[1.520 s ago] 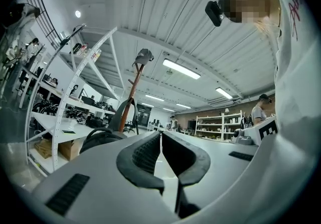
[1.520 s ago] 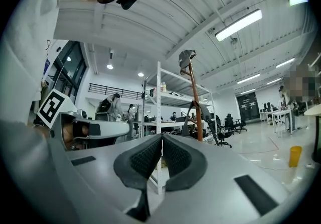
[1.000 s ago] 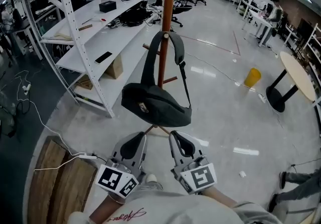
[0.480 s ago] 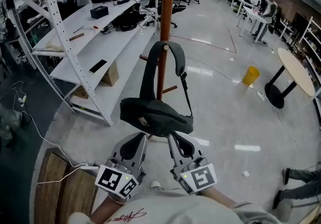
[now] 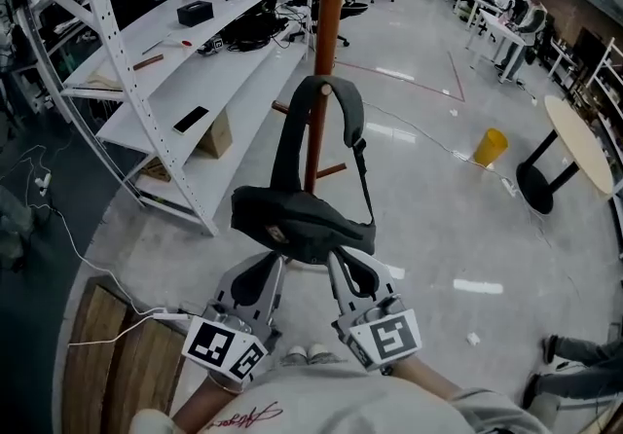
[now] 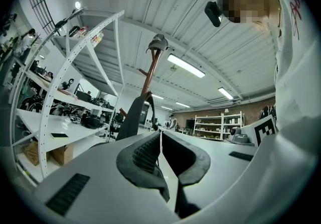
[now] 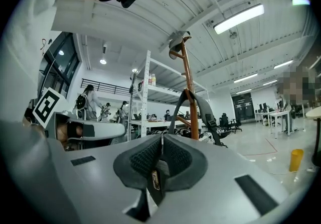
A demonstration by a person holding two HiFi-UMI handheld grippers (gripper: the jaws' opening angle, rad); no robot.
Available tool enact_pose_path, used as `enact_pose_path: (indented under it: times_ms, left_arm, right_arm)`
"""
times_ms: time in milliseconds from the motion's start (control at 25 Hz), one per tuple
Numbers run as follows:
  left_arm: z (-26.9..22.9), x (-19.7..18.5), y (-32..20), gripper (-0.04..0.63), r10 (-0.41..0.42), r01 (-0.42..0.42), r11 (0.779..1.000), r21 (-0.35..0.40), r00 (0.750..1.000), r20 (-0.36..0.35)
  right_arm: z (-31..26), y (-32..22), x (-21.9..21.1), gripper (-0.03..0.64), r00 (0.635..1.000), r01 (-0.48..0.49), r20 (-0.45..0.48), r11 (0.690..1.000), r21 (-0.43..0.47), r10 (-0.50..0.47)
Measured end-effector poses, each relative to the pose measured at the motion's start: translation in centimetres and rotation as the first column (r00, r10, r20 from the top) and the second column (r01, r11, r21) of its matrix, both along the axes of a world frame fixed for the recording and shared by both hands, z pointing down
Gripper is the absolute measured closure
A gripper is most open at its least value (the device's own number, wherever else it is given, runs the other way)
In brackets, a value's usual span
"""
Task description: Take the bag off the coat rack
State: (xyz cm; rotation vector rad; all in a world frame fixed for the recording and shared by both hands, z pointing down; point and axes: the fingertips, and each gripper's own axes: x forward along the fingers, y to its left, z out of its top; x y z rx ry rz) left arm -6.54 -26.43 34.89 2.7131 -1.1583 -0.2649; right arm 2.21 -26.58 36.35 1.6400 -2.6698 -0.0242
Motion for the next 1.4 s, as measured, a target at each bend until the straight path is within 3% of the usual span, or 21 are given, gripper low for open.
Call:
enact_pose_path:
  times_ms: [360,480,800,1080,1200,1400]
  left_arm:
    - [-0.7,-0.1,-0.1,0.568,-0.050,0.050,0.999,0.011,0.999,-0.004]
    - [-0.4,-0.7,-0.1,0.568,-0.071,0.071,0.997,0.009,0.997,0.009]
    - [-0.1,-2.8,0.5,0.568,-0.139,0.139,0.990,0.009,0.990,0.018]
    - [0.0,-4.8,1.1,0.568,-0.208,0.208,0.978,0.008,0.978,0.022]
    - [0.1,-5.3,1.3,0.568,-0.222,0.222,0.975,0.007,0.975,0.023]
    - [0.2,-5.9,1.8,0.568,-0.249,0.249,0.968,0.004,0.968,0.028]
  right_arm:
    - [-4.6,-5.4,-1.0,0.588,0.998,0.057,-0.029,0.997,0.056,-0.055]
    - [-6.9,-8.6,-1.8,0.469,0.996,0.086,-0.015,0.994,0.073,-0.085]
    - [-10.3,-17.8,-2.9,0.434,1.000,0.017,-0.027,0.997,0.075,-0.015]
    - [-9.4,-22.0,-3.4,0.431,0.999,-0.016,0.045,1.000,-0.013,0.016]
    - [-8.7,-22.8,-4.3,0.433,1.000,-0.016,0.007,1.000,-0.021,0.016]
    - [-8.7,-22.9,-4.4,0.475,0.994,-0.058,-0.089,0.997,0.055,0.063]
